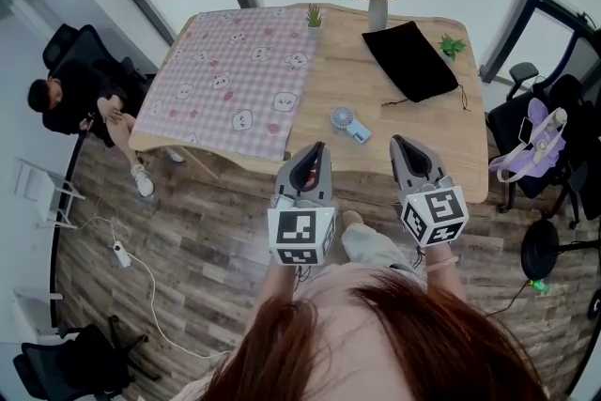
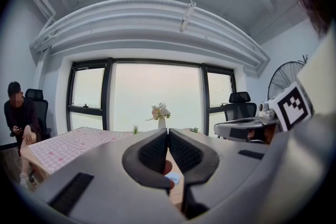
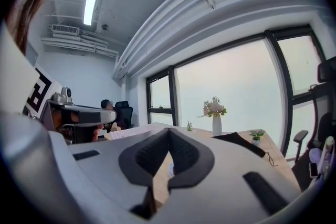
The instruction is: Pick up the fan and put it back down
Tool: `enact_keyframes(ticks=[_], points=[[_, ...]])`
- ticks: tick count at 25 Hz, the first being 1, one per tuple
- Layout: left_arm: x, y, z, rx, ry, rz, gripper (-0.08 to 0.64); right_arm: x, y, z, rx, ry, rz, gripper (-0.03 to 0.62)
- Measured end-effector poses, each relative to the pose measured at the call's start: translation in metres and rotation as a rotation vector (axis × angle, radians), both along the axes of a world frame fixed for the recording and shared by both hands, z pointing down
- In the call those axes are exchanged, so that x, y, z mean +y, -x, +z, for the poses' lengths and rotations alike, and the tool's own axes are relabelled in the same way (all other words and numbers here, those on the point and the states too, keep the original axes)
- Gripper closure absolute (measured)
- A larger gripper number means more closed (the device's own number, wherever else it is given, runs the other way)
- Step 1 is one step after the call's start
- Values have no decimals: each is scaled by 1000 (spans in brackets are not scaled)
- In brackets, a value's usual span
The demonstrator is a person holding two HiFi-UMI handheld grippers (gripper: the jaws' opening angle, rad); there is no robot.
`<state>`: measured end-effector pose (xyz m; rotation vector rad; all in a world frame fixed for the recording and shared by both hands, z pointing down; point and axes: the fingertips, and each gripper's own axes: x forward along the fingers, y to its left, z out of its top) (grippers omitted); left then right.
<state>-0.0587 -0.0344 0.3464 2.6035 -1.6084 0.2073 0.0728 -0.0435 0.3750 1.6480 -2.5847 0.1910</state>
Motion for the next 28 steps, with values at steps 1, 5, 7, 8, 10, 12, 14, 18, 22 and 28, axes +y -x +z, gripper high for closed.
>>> enact_keyframes(ticks=[1,5,7,8,10,12,14,18,22,28], points=[[0,0,0,0,1,1,546,0,0,0,2,1,-2,592],[-2,0,3,-3,12,-1,546,-2,2,2,26,7,-6,592],[-2,0,6,-4,20,-3,546,-3,2,3,29,10,-7,592],[-3,0,6,-3,21,-2,546,-4,1,3,31,11,-7,592],[-4,0,7,-5,22,-1,546,-4,1,3,33,11,-7,592],[-4,0,7,-6,21,-1,546,-4,2,3,34,10,-8,592],[-6,1,7,-7,20,-3,546,-5,2,3,36,11,-11,592],[-10,0,8,-12,20,-4,546,-8,2,0,39,6,-13,592],[-17,-1,9,-22,16,-6,546,-14,0,-2,43,-2,-10,592],[-23,-2,9,-21,18,-12,546,-19,-5,0,58,1,2,592]])
